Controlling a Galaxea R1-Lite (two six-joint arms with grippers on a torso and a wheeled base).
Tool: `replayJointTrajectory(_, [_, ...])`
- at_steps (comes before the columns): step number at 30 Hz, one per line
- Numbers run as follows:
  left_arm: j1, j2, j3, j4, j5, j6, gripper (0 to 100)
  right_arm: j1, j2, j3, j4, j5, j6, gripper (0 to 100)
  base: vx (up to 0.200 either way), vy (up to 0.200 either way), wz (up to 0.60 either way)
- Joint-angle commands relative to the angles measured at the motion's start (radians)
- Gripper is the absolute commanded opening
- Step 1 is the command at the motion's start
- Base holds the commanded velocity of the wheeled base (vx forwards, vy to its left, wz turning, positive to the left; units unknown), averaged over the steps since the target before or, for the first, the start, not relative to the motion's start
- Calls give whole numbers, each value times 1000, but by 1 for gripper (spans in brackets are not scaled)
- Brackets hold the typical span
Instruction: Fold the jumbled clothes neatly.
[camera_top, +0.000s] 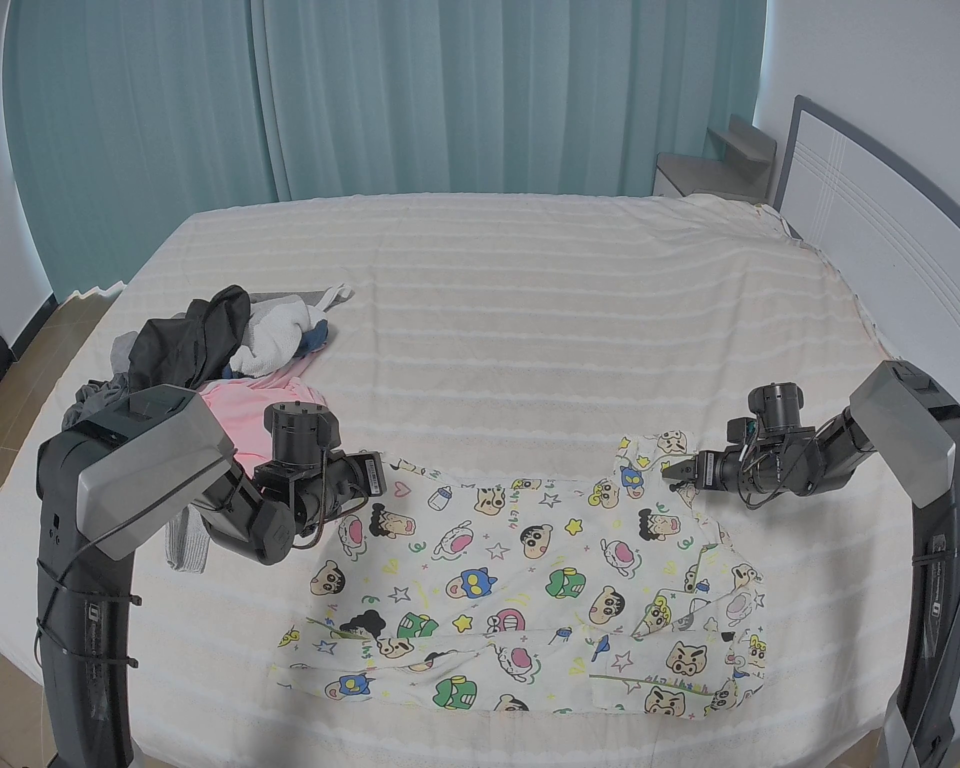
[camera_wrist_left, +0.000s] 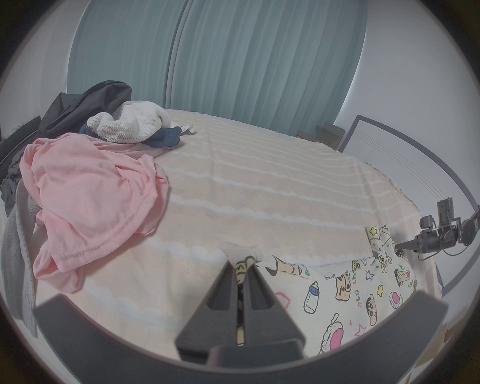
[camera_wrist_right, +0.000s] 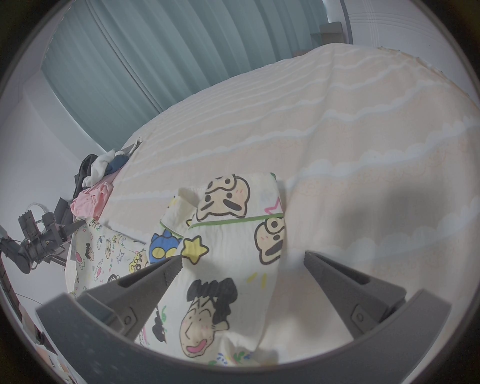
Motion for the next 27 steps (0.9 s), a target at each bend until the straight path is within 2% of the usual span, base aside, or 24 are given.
replayJointTrajectory(1, [3,-5,2,0,-2,-2,0,8,37,-14,-13,0,2,100,0,0,0])
replayJointTrajectory(7, [6,-6,2,0,-2,-2,0,16,40,-38,-15,-1,29,100,0,0,0])
replayJointTrajectory(8, [9,-9,2,0,-2,-2,0,14,40,-38,-18,-1,29,0,0,0,0])
replayJointTrajectory(23, [21,-14,14,0,1,1,0,0,25,-23,-32,-1,36,0,0,0,0])
replayJointTrajectory(27, [21,-18,19,-2,7,4,0,-13,8,15,-131,-1,51,0,0,0,0])
